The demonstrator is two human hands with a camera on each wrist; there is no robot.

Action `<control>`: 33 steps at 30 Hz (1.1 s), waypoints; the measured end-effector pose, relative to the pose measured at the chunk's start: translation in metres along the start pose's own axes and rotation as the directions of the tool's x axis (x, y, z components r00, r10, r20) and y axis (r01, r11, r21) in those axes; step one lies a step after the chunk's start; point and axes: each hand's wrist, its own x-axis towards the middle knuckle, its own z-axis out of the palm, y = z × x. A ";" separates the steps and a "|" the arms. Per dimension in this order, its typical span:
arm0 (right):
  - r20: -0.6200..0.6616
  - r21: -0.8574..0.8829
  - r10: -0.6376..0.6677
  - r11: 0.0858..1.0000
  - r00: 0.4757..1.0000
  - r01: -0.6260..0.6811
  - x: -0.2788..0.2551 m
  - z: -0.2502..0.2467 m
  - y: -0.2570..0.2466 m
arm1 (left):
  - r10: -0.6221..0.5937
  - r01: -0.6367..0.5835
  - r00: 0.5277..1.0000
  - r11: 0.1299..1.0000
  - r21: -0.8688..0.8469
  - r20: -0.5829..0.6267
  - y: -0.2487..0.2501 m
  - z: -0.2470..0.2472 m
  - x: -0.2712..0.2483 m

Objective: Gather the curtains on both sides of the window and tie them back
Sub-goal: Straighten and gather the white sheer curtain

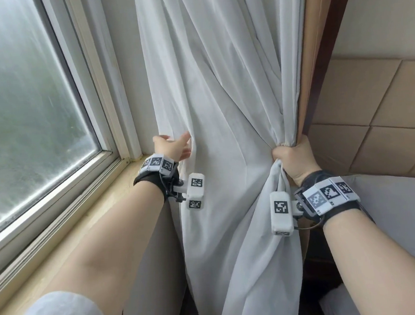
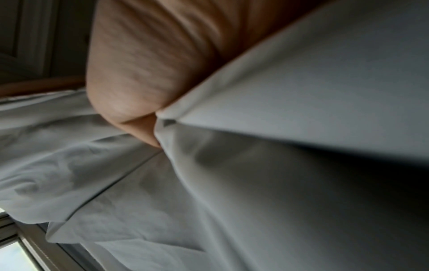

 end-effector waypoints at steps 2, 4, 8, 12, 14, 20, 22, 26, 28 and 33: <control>-0.004 0.009 0.007 1.000 1.000 -0.007 -0.001 0.000 -0.002 | 0.030 -0.001 0.994 0.964 0.267 -0.105 0.005 0.001 0.009; -0.006 0.022 0.015 1.000 1.000 -0.015 -0.002 0.000 -0.003 | 0.065 0.012 0.988 0.875 0.484 -0.143 0.007 0.004 0.016; -0.016 0.009 0.011 1.000 1.000 -0.011 0.000 -0.002 -0.001 | -0.004 0.056 0.995 0.852 0.520 -0.100 0.009 0.008 0.032; -0.016 -0.009 0.006 1.000 1.000 -0.006 0.003 -0.005 0.001 | 0.059 -0.048 0.998 0.933 0.356 -0.019 0.009 0.008 0.044; -0.020 -0.013 -0.004 1.000 1.000 0.004 0.003 -0.006 0.001 | 0.123 -0.130 0.991 0.935 0.329 0.044 0.010 0.010 0.041; -0.049 0.000 -0.003 1.000 0.999 0.003 0.002 -0.009 -0.001 | 0.193 -0.220 0.975 0.907 0.359 0.110 0.005 0.007 0.029; -0.069 -0.008 -0.001 1.000 0.998 0.001 0.002 -0.009 -0.002 | 0.193 -0.202 0.979 0.918 0.340 0.061 0.005 0.000 0.024; -0.127 -0.086 0.003 0.996 0.992 -0.014 0.005 -0.004 0.003 | 0.182 -0.187 0.982 0.946 0.263 0.044 0.000 -0.021 0.019; -0.154 -0.139 -0.029 0.990 0.988 0.007 0.006 0.001 0.005 | 0.188 -0.187 0.982 0.949 0.254 0.021 -0.001 -0.033 0.018; -0.191 -0.204 -0.035 0.979 0.981 -0.005 0.001 0.015 0.002 | 0.320 -0.260 0.924 0.927 0.271 -0.209 -0.003 -0.055 -0.004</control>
